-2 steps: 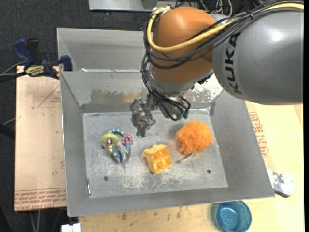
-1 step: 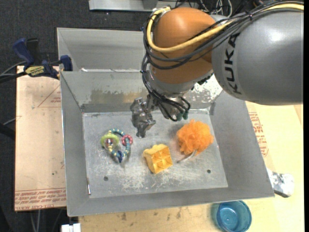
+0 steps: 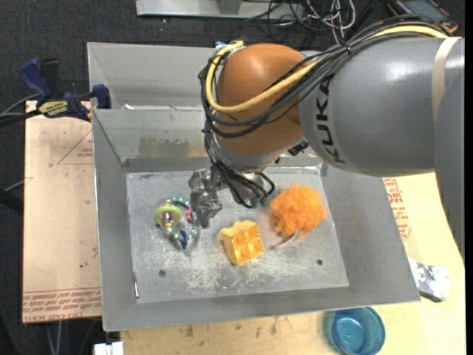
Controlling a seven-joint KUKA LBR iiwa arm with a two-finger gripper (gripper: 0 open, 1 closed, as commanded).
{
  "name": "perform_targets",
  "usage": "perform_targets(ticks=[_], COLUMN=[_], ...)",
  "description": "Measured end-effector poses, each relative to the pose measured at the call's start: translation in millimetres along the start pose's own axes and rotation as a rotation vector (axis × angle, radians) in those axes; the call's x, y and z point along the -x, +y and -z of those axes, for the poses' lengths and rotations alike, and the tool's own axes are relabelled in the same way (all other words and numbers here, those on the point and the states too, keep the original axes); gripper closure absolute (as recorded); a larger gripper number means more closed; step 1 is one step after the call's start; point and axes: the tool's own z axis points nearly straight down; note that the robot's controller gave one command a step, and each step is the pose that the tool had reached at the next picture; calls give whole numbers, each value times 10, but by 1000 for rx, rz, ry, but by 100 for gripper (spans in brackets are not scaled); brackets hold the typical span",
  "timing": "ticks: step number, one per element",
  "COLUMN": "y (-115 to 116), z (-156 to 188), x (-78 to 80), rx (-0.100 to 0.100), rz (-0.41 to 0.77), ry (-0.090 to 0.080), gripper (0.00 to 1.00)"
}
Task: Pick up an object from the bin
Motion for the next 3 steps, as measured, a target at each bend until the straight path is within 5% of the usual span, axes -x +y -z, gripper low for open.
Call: perform_targets(ticks=[1,2,3], y=[159,274,271], z=[-226,-339,-451], x=[-298,43,-126], rx=[0,1,1], rz=[124,342,277], ry=[6,2,5], gripper=[100,100,0])
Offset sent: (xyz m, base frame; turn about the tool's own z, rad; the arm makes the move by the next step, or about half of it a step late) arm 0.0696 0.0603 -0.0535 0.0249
